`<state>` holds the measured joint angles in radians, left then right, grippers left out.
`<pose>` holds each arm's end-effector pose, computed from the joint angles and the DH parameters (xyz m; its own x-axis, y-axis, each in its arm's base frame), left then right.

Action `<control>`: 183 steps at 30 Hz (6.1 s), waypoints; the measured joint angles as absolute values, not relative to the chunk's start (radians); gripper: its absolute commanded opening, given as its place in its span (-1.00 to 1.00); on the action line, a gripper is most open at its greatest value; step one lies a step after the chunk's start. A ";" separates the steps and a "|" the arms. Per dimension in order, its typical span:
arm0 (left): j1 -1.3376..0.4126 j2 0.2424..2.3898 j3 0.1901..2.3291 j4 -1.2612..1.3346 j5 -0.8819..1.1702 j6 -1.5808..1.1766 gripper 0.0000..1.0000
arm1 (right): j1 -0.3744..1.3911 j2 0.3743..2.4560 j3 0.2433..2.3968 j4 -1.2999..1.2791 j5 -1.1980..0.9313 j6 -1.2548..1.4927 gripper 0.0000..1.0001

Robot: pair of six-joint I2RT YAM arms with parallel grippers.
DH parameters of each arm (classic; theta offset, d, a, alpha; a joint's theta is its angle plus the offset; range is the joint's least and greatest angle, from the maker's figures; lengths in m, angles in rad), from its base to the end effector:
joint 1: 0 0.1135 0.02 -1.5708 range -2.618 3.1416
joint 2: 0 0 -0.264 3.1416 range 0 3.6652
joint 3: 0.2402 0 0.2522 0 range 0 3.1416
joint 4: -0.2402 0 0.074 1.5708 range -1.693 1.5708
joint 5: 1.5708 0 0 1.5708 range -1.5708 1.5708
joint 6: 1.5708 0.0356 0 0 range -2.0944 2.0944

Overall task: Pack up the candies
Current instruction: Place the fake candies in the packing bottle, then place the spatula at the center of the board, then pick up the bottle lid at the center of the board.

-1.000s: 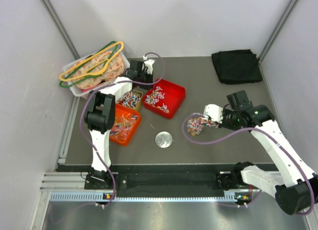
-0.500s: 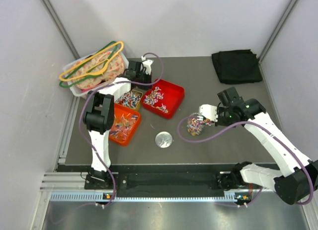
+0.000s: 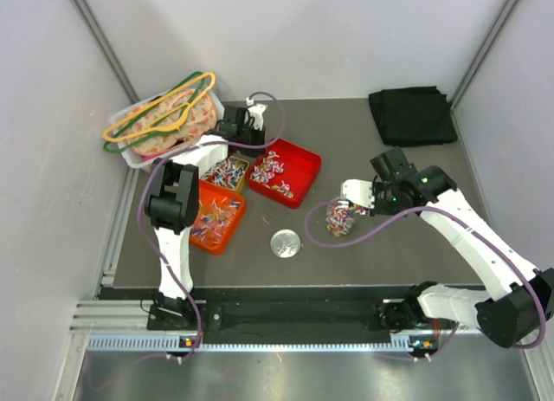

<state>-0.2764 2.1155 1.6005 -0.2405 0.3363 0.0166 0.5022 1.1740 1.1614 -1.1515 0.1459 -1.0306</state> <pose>0.4565 -0.1417 0.1971 -0.6514 0.2011 -0.7316 0.4996 0.8394 -0.2142 0.1838 0.0950 0.3136 -0.0488 -0.9948 -0.0889 -0.9094 0.0811 -0.4079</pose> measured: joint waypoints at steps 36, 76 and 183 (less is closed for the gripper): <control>-0.265 2.115 1.703 -0.262 0.344 -0.028 0.06 | 0.704 1.319 1.262 -1.155 0.401 -1.132 -1.00; -0.222 1.905 1.568 -0.264 0.415 0.029 0.98 | 0.314 1.407 1.421 -0.977 0.305 -0.991 -1.00; 0.142 1.515 1.136 -0.304 0.747 0.122 0.98 | 1.167 1.918 1.304 -0.693 -0.141 -0.877 -0.55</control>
<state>0.1425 1.5146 1.1358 -0.3042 0.7471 0.1219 1.1671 1.9179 1.3037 -0.6930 -0.1413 -0.8772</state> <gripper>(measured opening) 0.989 0.293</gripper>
